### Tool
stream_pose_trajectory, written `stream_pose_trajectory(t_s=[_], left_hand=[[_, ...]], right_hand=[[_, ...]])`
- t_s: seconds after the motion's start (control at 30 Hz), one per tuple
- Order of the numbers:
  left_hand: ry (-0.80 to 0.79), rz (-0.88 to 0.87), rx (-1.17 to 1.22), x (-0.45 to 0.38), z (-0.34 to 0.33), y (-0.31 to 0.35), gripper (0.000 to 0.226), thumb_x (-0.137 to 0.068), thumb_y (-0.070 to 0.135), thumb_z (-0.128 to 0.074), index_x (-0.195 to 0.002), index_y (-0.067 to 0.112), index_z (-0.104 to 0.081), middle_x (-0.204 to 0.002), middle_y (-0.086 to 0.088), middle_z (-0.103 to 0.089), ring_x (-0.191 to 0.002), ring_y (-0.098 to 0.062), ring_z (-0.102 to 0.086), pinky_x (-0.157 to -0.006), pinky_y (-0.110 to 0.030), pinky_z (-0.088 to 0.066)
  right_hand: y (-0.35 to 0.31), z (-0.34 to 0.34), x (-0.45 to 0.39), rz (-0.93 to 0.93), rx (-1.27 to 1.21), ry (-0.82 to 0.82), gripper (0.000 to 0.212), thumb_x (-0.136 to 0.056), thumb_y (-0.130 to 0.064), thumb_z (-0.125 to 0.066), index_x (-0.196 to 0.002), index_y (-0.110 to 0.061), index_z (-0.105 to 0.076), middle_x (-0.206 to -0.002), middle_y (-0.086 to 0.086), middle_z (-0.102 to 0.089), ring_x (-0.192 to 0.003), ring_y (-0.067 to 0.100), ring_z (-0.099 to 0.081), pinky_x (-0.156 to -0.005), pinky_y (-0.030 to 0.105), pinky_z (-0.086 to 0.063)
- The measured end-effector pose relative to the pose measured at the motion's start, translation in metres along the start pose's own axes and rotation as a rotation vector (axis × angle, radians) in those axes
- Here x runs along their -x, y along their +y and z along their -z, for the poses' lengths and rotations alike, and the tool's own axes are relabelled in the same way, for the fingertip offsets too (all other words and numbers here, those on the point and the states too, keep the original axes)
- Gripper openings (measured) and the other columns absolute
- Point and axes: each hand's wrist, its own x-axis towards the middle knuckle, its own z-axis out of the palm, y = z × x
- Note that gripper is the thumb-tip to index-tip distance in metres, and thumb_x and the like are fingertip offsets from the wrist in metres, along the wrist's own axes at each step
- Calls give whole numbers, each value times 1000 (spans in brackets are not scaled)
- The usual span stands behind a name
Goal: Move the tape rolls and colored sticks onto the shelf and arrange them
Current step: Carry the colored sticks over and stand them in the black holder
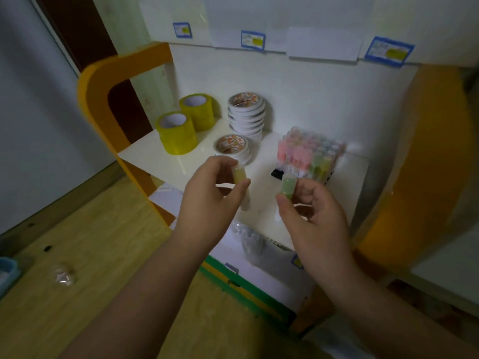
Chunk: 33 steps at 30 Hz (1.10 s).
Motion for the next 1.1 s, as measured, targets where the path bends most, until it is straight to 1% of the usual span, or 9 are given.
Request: stream_pose_trajectory(t_s=[0.07, 0.2, 0.4, 0.57, 0.6, 0.67, 0.77, 1.0, 1.1], left_hand=[[-37, 5, 11, -14, -10, -9, 26, -86, 18, -74, -99, 32, -57, -92, 12, -64, -90, 2, -64, -70, -18, -55], [-137, -39, 22, -47, -30, -32, 24, -88, 13, -71, -102, 25, -57, -92, 14, -63, -89, 3, -64, -71, -13, -52], [-232, -167, -14, -104, -66, -65, 26, -88, 11, -70, -112, 14, -60, -105, 0, -62, -84, 2, -60, -73, -2, -41], [-316, -313, 10, -133, -96, -91, 28, -87, 16, -74, -111, 8, -64, -99, -3, -63, -86, -10, -59, -75, -4, -42], [-339, -342, 25, -136, -100, -96, 27, -87, 15, -74, -111, 7, -64, -100, -4, -62, -87, -12, -60, -77, -6, -45], [-369, -414, 44, -139, -106, -103, 20, -89, 14, -71, -106, 7, -64, -100, -5, -61, -90, -16, -62, -81, -21, -53], [-410, -486, 31, -141, -109, -108, 7, -92, 14, -66, -98, 12, -63, -98, -1, -55, -88, -16, -59, -78, -36, -55], [-452, -546, 71, -144, -111, -113, 11, -91, 13, -65, -86, 16, -56, -91, 1, -51, -76, -18, -56, -67, -43, -54], [-469, -538, 94, -145, -112, -113, 11, -91, 12, -65, -85, 16, -56, -91, 0, -52, -79, -18, -54, -69, -41, -53]], right_hand=[[3, -2, -4, -20, -12, 18, 16, -91, -24, -70, -105, -29, -66, -97, -10, -72, -89, 8, -69, -78, 34, -59], [11, -9, -13, -66, 61, 80, 18, -88, -26, -72, -104, -30, -65, -96, -13, -70, -89, 3, -67, -77, 30, -59], [22, -18, -34, -104, 179, 252, 18, -87, -29, -74, -102, -33, -65, -96, -19, -69, -87, -3, -66, -71, 21, -57], [25, -24, -37, -102, 174, 383, 22, -87, -25, -73, -100, -39, -62, -95, -19, -68, -89, 0, -67, -74, 19, -56], [26, -26, -37, -91, 182, 412, 22, -87, -24, -73, -99, -39, -62, -94, -20, -68, -89, 0, -67, -74, 19, -56], [28, -28, -37, -76, 207, 465, 23, -87, -20, -73, -96, -39, -61, -90, -25, -67, -87, -1, -66, -74, 15, -55], [29, -32, -35, -78, 272, 496, 25, -89, -17, -72, -87, -37, -56, -79, -32, -61, -80, -3, -63, -68, 8, -48], [39, -34, -43, -106, 416, 614, 27, -89, -22, -73, -74, -24, -51, -73, 0, -54, -71, 7, -57, -60, 10, -42], [42, -34, -53, -114, 422, 614, 25, -89, -21, -73, -74, -25, -54, -70, -7, -57, -71, 6, -58, -62, 10, -42]])
